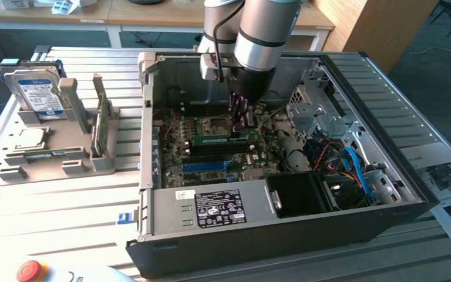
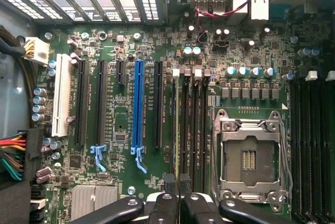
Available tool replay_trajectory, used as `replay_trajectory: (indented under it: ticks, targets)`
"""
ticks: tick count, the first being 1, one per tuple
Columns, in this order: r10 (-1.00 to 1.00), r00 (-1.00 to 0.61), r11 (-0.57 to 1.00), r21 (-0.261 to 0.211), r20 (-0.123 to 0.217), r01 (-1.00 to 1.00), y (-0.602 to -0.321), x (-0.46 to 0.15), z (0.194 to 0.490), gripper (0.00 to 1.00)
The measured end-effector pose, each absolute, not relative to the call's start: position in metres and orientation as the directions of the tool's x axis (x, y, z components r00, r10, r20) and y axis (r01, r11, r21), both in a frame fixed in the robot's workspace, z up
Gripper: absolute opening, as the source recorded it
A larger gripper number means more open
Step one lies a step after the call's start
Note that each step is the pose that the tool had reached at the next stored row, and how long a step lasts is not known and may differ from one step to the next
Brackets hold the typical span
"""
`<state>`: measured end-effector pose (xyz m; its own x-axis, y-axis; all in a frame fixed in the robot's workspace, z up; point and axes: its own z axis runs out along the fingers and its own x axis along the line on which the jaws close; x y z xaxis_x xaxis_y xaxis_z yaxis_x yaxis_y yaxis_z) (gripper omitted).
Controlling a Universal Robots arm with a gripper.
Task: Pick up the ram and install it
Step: 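Insert the ram into the slot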
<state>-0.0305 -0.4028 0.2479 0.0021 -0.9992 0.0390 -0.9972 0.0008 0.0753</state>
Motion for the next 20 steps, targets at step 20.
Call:
replay_trajectory:
  ticks: [20]
  targets:
    - [-0.999,-0.002,0.005,0.075,0.039,-0.997,-0.4027,-0.0316,0.2473,0.12]
